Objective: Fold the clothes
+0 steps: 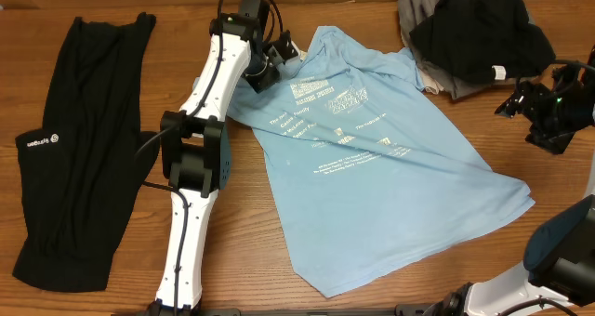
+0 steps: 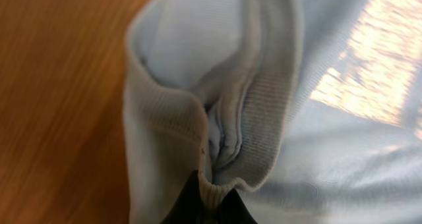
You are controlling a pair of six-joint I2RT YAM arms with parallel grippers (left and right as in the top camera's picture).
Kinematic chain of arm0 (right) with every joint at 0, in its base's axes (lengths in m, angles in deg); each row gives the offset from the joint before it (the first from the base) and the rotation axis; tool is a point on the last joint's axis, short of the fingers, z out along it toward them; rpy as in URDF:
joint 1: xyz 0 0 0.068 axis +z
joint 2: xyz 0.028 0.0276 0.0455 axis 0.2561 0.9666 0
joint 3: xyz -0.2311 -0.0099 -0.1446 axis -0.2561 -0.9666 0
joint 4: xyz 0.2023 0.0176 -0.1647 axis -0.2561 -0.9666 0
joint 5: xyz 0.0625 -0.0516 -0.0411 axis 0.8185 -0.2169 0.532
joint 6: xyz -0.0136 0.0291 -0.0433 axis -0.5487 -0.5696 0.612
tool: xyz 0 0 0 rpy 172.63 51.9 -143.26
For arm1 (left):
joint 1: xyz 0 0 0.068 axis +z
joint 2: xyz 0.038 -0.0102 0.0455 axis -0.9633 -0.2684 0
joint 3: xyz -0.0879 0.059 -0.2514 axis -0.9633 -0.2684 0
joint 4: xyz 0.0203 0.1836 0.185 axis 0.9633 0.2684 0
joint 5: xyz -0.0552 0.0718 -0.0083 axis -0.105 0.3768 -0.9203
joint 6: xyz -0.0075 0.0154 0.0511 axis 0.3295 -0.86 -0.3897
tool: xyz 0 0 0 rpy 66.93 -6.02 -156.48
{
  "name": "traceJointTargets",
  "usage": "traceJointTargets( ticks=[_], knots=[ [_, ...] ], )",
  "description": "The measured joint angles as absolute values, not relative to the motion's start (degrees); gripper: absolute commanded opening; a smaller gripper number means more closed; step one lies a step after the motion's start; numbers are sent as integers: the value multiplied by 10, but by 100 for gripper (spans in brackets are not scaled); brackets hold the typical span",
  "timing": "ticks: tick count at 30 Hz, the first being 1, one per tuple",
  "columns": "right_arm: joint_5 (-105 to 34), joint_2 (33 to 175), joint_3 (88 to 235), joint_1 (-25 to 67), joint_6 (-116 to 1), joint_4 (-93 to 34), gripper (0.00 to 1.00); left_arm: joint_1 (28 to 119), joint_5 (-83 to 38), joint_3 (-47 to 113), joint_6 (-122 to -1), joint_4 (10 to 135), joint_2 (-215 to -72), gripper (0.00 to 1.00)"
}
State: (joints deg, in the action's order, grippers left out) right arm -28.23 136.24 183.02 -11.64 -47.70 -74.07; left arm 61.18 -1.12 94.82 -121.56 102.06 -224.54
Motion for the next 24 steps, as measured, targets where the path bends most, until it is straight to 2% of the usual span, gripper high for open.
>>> traceJointTargets(
  ticks=[7, 14, 15, 17, 19, 24],
  knots=[
    [-281, 1362, 1830, -115, -478, -738, 83, 645, 3, 967, -1087, 1014, -2246, 9],
    [-280, 1362, 1830, -77, -480, -719, 83, 719, 10, 1000, -1014, 1013, -2246, 10],
    [-281, 1362, 1830, -65, -482, -714, 83, 731, 12, 1000, -1007, 1013, -2246, 12],
    [-280, 1362, 1830, -38, -491, -704, 83, 756, 14, 1000, -997, 1013, -2246, 24],
    [-280, 1362, 1830, -17, -499, -696, 83, 778, 17, 1000, -987, 1013, -2246, 29],
    [-280, 1362, 1823, 42, -515, -691, 83, 823, 44, 1000, -946, 1045, -2246, 34]
  ],
)
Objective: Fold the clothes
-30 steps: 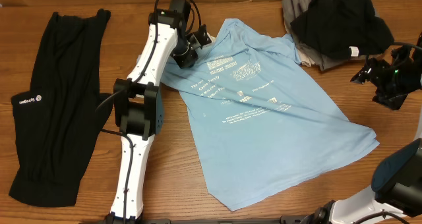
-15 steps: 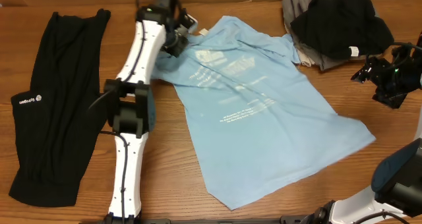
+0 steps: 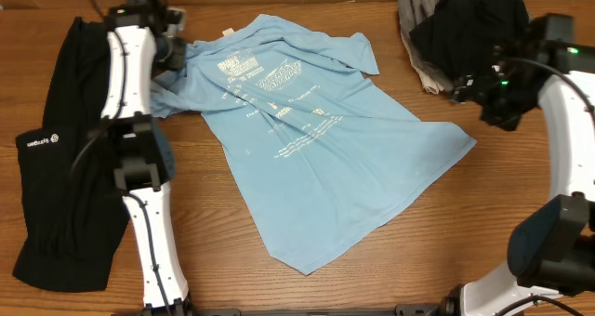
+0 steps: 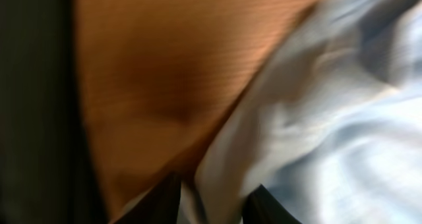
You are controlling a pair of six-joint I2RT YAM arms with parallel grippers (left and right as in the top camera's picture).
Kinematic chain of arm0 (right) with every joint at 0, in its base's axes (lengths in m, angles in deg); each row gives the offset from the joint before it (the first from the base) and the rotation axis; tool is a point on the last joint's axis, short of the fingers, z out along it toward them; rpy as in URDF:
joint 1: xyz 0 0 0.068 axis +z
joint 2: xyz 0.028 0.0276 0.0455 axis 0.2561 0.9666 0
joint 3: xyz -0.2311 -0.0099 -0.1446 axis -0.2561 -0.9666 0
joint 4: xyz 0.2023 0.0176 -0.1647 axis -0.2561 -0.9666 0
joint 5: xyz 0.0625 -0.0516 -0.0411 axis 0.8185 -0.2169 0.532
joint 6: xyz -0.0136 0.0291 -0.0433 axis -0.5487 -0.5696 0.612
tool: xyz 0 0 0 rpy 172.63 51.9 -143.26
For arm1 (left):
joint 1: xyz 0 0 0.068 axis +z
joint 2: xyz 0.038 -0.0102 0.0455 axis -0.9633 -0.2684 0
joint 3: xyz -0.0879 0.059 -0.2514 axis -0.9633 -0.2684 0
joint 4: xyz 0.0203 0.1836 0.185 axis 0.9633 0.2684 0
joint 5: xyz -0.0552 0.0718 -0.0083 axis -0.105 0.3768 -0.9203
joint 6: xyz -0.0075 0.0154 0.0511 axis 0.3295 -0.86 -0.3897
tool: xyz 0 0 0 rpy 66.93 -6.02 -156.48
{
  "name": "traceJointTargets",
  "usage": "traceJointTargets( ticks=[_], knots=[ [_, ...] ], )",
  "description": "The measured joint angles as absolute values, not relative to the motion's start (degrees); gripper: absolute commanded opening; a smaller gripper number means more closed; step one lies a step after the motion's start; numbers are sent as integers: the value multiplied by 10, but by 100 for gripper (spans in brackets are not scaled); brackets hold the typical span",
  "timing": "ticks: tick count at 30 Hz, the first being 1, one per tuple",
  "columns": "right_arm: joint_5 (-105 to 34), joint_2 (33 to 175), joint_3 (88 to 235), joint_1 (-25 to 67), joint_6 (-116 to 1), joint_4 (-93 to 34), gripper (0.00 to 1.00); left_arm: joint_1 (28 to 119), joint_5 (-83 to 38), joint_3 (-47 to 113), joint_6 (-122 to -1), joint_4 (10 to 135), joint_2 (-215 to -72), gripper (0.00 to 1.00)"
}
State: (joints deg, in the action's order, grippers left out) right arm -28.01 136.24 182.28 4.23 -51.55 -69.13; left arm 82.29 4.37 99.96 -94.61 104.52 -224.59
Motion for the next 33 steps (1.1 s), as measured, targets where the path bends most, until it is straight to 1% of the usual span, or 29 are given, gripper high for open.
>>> traceJointTargets(
  ticks=[6, 9, 14, 18, 22, 23, 30, 33],
  knots=[
    [-282, 1364, 1818, 114, -534, -684, 83, 881, 57, 1000, -905, 1129, -2246, 36],
    [-292, 1367, 1818, 143, -550, -674, 83, 909, 52, 1000, -896, 1144, -2246, 47],
    [-306, 1368, 1818, 154, -571, -666, 85, 937, 12, 1000, -887, 1145, -2246, 58],
    [-308, 1369, 1818, 153, -579, -669, 88, 937, -4, 1004, -885, 1151, -2245, 66],
    [-311, 1369, 1818, 152, -611, -668, 89, 925, -31, 1009, -884, 1163, -2224, 76],
    [-311, 1369, 1818, 153, -621, -666, 89, 922, -41, 1009, -884, 1166, -2213, 78],
    [-315, 1369, 1817, 173, -658, -666, 91, 892, -107, 1016, -886, 1165, -2069, 78],
    [-322, 1369, 1817, 195, -663, -665, 94, 871, -129, 1028, -904, 1155, -2010, 81]
  ],
)
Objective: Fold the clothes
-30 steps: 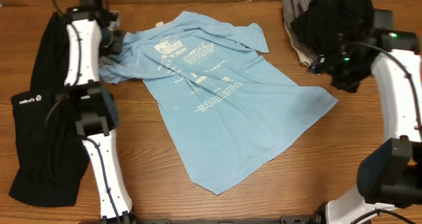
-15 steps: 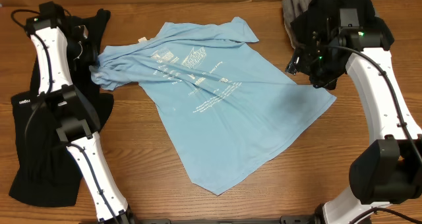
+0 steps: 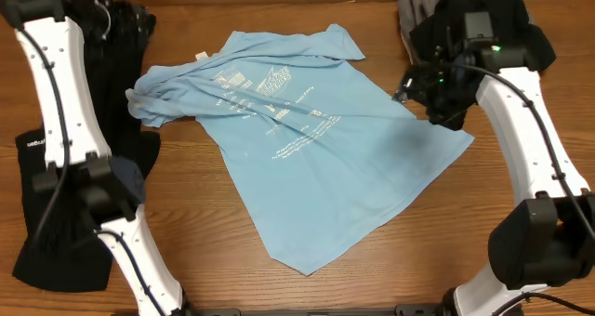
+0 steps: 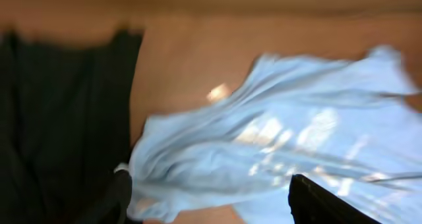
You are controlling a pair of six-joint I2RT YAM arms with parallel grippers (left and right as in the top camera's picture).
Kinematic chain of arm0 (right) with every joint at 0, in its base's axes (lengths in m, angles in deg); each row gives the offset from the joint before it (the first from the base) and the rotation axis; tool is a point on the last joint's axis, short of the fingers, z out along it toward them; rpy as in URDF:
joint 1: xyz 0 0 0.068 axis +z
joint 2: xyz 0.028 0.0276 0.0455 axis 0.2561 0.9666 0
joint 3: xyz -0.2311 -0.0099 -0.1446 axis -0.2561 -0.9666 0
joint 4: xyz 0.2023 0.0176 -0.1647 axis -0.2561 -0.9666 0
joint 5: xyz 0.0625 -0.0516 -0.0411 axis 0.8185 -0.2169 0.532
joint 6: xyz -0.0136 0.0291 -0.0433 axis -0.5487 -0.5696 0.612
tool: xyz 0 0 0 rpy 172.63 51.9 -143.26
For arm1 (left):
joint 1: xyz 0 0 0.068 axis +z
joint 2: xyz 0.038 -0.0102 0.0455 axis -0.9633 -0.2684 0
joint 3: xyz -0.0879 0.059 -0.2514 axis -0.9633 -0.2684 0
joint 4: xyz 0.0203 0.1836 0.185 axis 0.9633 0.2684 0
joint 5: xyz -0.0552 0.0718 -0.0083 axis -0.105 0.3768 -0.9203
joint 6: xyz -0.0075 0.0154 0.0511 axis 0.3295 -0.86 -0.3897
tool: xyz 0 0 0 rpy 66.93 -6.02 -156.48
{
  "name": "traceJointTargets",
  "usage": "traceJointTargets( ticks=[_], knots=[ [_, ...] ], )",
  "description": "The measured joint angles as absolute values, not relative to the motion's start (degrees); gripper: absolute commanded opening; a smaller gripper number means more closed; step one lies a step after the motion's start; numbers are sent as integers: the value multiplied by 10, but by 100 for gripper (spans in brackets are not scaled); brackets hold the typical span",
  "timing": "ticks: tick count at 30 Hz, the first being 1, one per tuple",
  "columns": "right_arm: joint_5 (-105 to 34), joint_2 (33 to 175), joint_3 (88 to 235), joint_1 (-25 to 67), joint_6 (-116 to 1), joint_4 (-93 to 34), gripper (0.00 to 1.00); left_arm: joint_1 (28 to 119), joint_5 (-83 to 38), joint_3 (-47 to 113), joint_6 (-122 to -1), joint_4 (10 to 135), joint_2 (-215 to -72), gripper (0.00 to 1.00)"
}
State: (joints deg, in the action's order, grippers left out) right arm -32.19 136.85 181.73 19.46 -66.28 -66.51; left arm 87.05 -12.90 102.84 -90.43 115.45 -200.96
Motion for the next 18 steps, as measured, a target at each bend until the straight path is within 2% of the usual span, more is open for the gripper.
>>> traceJointTargets(
  ticks=[7, 13, 18],
  knots=[
    [-328, 1369, 1817, 196, -666, -669, 96, 756, -146, 1042, -958, 1101, -1994, 90],
    [-339, 1369, 1817, 178, -656, -682, 96, 638, -103, 1041, -977, 997, -2067, 98],
    [-352, 1369, 1817, 166, -647, -694, 97, 568, -52, 1039, -983, 912, -2132, 99]
  ],
)
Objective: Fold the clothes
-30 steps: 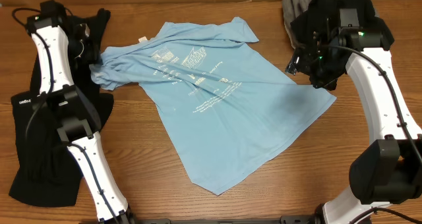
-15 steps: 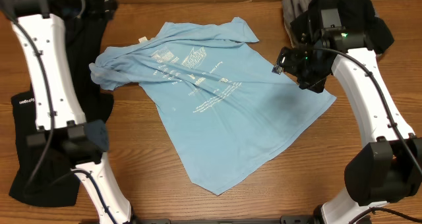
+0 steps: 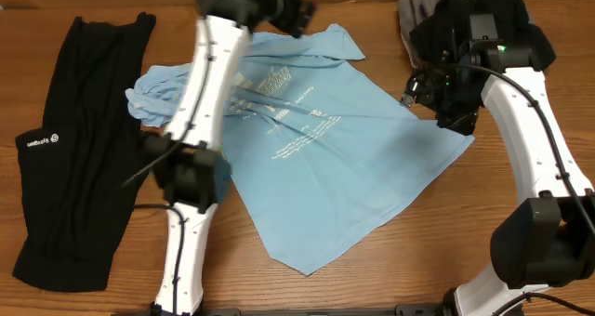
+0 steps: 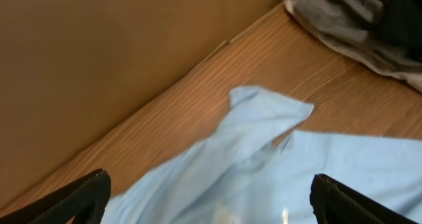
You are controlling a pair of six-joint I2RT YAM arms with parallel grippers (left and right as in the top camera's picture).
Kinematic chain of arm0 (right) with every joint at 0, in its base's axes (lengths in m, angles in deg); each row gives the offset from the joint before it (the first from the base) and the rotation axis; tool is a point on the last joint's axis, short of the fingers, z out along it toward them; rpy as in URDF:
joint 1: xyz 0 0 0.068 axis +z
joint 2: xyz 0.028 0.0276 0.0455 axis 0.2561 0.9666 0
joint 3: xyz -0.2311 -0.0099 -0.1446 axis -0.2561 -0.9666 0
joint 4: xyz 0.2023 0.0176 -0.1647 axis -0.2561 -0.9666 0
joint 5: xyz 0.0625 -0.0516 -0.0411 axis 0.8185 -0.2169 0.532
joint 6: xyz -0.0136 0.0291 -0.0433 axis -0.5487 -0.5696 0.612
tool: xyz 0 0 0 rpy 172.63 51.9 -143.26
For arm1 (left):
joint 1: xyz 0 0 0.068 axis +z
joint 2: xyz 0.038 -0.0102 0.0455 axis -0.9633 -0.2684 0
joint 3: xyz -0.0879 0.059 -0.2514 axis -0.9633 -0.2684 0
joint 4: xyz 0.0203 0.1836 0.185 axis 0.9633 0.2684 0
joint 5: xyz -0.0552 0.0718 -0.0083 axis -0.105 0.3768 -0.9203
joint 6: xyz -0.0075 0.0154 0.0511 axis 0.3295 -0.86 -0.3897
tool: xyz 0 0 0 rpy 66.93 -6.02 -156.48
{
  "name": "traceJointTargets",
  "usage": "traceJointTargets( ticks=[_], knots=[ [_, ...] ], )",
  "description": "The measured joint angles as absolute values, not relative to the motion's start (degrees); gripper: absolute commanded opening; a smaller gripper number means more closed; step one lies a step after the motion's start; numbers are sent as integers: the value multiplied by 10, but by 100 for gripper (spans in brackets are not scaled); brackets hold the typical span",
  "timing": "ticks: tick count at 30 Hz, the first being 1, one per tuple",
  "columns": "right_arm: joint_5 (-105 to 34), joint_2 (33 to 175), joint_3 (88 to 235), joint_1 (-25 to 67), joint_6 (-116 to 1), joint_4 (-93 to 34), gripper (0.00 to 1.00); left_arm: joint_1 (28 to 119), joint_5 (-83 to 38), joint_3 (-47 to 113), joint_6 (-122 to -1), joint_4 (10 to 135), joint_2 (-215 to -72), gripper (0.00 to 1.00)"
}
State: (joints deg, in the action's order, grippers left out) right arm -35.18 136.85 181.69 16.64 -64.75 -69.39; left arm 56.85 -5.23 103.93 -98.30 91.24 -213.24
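Observation:
A light blue T-shirt (image 3: pixel 316 139) with white print lies spread face up across the middle of the table. One sleeve is bunched at the left (image 3: pixel 149 98); the other sleeve (image 3: pixel 337 43) lies flat at the back. My left gripper (image 3: pixel 302 17) hovers above that back sleeve (image 4: pixel 264 112), open wide (image 4: pixel 208 201) with nothing between its fingers (image 4: pixel 79 197). My right gripper (image 3: pixel 412 91) is at the shirt's right edge, and its jaws are too small to read.
A long black garment (image 3: pixel 74 149) lies along the left side. A pile of dark and grey clothes (image 3: pixel 474 32) sits at the back right corner, also in the left wrist view (image 4: pixel 369 20). A brown wall (image 4: pixel 99 53) closes the table's far edge.
My left gripper, open over the black garment at the far left, now stands open over the shirt's back sleeve at the middle. The shirt and the right arm have barely changed.
My left gripper was shut on a ribbed hem at the shirt's upper left. Then the shirt lay further left, still held. Later it was let go with one sleeve bunched, while the right arm had come from the far right to the shirt's right edge.

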Motion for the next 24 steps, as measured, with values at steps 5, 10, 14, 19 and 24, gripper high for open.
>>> traceJointTargets(
  ticks=[5, 10, 14, 19, 24],
  knots=[
    [-360, 1369, 1817, 162, -639, -696, 97, 544, -35, 1039, -983, 875, -2194, 98],
    [-365, 1369, 1817, 161, -634, -695, 97, 547, -27, 1039, -983, 858, -2250, 94],
    [-367, 1369, 1817, 161, -632, -691, 97, 547, -26, 1038, -986, 860, -2281, 82],
    [-367, 1369, 1817, 161, -630, -687, 97, 547, -25, 1037, -992, 854, -2300, 57],
    [-367, 1369, 1817, 161, -629, -686, 96, 551, -25, 1037, -993, 849, -2312, 52]
  ],
)
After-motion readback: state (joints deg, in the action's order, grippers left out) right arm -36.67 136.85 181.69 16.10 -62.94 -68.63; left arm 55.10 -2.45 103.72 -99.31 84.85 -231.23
